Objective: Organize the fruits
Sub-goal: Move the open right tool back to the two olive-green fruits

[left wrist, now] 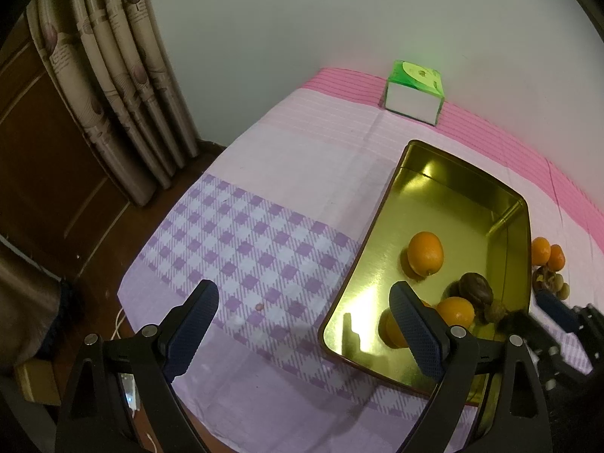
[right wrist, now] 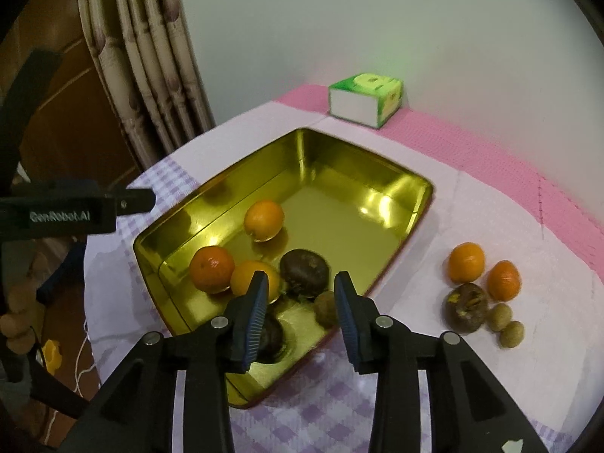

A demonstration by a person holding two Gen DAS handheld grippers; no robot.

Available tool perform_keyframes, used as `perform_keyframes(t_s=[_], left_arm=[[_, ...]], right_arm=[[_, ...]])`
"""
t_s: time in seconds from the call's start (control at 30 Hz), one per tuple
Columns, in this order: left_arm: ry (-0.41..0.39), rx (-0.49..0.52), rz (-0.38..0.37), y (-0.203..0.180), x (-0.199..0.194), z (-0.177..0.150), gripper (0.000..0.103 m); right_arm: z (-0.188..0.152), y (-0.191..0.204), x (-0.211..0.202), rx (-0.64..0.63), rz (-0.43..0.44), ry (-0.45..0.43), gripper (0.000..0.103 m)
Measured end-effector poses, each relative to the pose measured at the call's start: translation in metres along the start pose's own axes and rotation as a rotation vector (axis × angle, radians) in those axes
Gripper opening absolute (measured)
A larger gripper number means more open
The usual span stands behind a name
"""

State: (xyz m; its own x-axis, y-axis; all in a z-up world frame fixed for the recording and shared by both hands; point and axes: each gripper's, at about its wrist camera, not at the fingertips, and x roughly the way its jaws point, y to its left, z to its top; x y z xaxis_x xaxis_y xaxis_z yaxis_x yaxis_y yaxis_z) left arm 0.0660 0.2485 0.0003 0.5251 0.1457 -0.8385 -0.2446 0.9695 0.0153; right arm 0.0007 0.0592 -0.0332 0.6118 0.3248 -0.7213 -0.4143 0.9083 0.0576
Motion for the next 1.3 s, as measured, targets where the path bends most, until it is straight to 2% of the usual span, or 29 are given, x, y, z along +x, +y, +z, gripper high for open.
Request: perform_keyframes(t_s=[0.3, 0.47, 0.63, 0.83, 1.1, 1.3], left_arm=[[0.001, 0.003, 0.002, -0.001, 0.0, -0.001, 0.092], [0.009, 0.027, 0.003, -0.004, 0.002, -0.002, 0.092], [0.01, 0.06, 0.009, -0.011, 0.004, -0.003, 0.092], [-0.007, 0.091, -0.008, -0.017, 0.002, -0.003, 0.092], [-0.043, 0.141, -0.057, -0.03, -0.004, -0.004, 0.092], [-0.06, 0.182, -0.091, -0.041, -0.007, -0.005, 0.092]], right_arm=[[-0.015, -0.072, -0.024, 0.102, -0.107, -0.009, 0.038], [-0.029, -0.114, -0.024, 0.131, -0.168, 0.019, 0.038], [-0.041, -0.138, -0.019, 0.131, -0.19, 0.052, 0.038], [-0.045, -0.153, -0.004, 0.109, -0.164, 0.09, 0.038], [-0.044, -0.157, 0.01, 0.041, -0.113, 0.096, 0.038], [-0.047, -0.163, 0.016, 0.051, -0.088, 0.087, 0.038]])
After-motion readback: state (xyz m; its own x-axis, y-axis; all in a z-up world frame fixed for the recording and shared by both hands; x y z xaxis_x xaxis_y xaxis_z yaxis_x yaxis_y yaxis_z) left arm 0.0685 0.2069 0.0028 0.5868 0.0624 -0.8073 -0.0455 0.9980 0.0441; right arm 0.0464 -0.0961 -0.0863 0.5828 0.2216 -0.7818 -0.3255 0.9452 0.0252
